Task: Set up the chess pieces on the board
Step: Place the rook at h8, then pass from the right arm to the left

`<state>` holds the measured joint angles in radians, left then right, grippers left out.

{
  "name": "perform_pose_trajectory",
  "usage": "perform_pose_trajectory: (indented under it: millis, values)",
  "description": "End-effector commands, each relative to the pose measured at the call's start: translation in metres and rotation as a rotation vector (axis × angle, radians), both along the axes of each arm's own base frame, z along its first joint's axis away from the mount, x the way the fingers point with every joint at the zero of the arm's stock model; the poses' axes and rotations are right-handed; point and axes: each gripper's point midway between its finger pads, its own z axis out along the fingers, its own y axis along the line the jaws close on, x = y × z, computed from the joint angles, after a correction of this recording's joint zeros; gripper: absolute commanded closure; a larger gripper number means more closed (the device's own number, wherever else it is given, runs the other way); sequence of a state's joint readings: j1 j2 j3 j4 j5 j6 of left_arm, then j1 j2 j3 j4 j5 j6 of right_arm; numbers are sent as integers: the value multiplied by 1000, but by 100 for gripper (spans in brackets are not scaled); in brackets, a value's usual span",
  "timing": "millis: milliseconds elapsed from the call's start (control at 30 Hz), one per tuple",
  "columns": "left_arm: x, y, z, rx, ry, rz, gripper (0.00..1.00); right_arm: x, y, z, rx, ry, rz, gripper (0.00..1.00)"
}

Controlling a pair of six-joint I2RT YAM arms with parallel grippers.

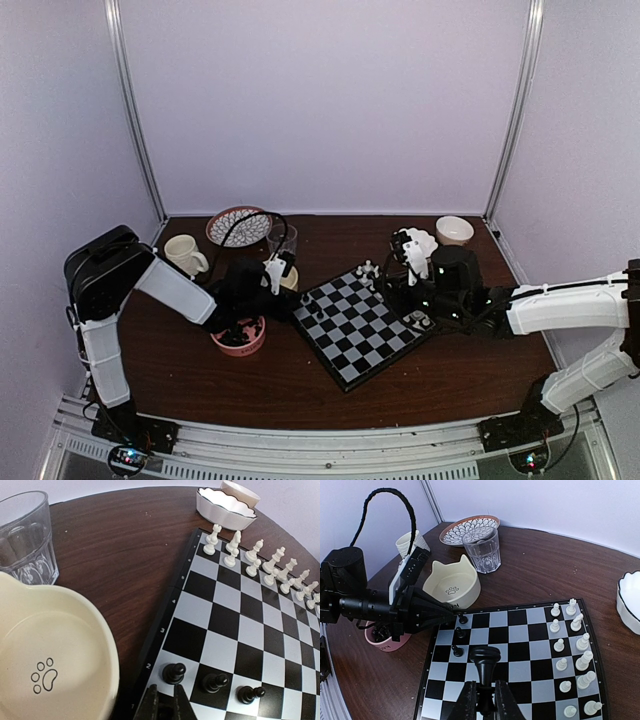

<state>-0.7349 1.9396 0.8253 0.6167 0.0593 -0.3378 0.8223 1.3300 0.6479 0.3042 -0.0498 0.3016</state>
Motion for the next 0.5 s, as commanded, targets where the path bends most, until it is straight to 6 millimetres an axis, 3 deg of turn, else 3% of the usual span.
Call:
perform_pose_trajectory:
  millis: [0, 233, 467]
  values:
    - [10, -4, 12, -19, -69, 9, 100, 3, 3, 13, 28, -27, 7, 94]
    - [9, -6, 12, -19, -62, 0, 100, 3, 3, 13, 25, -25, 5, 94]
    - [8, -6, 15, -17, -57, 0, 79, 4, 2, 12, 20, -24, -2, 94]
